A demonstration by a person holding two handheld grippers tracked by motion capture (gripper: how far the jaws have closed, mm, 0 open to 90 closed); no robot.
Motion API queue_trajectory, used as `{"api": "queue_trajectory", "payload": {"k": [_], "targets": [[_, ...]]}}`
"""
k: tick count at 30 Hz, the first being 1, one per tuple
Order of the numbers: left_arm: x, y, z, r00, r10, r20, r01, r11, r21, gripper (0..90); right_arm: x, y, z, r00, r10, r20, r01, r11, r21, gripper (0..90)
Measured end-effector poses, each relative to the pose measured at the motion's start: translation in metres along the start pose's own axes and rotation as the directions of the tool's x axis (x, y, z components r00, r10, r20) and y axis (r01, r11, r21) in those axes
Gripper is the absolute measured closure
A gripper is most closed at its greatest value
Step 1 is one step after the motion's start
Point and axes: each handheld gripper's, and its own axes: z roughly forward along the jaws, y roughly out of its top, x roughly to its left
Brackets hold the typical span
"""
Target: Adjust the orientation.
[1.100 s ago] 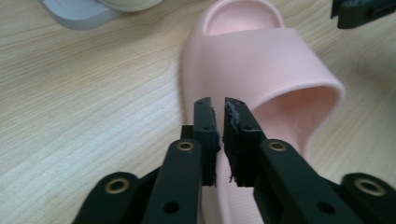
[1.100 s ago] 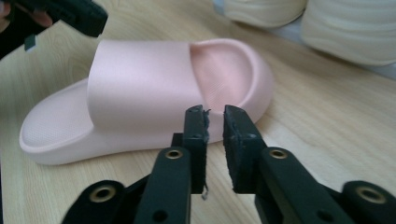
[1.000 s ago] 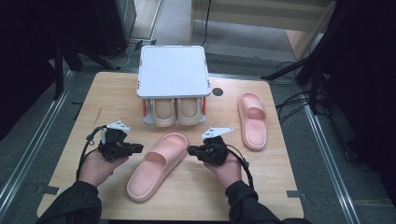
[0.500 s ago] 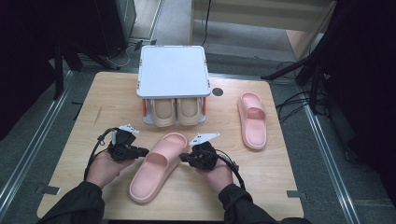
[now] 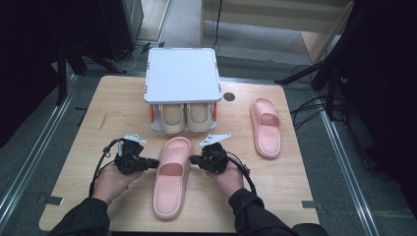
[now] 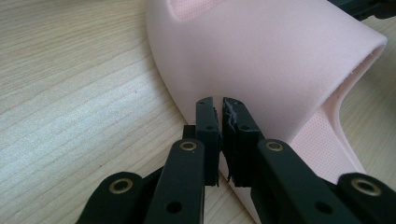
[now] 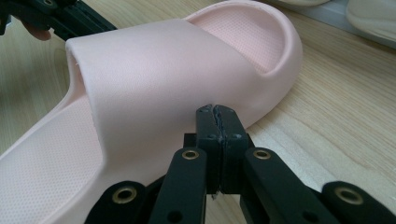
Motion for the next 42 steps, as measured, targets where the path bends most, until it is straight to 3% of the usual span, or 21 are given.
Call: {"api": "queue_trajectory", "payload": {"k": [8,11,19,28,42], "targets": [[0.002,0.002,-0.006,0.9999,-0.011,0.011,0.011,0.9993,-0.036,77.9,-0.004,0.000,0.002,0.9999,-0.010,0.013,0.010,0.9999,0.005,85.9],[0.007,0.004,-0.014,0.9984,-0.033,0.046,0.036,0.9965,-0.075,67.5,-0.006,0.001,-0.004,0.9998,-0.012,0.015,0.012,0.9997,-0.019,78.3],[0.008,0.006,-0.023,0.9984,-0.020,0.054,0.025,0.9955,-0.092,49.8,-0.013,0.001,-0.020,0.9995,0.016,0.029,-0.014,0.9984,-0.054,70.2],[0.012,0.010,-0.026,0.9983,0.008,0.059,-0.004,0.9967,-0.082,43.0,-0.021,0.003,-0.039,0.9988,0.007,0.048,-0.003,0.9965,-0.084,69.4],[0.018,0.018,-0.032,0.9974,0.018,0.070,-0.012,0.9952,-0.097,39.3,-0.043,-0.005,-0.085,0.9936,0.070,0.088,-0.058,0.9887,-0.138,67.5]]}}
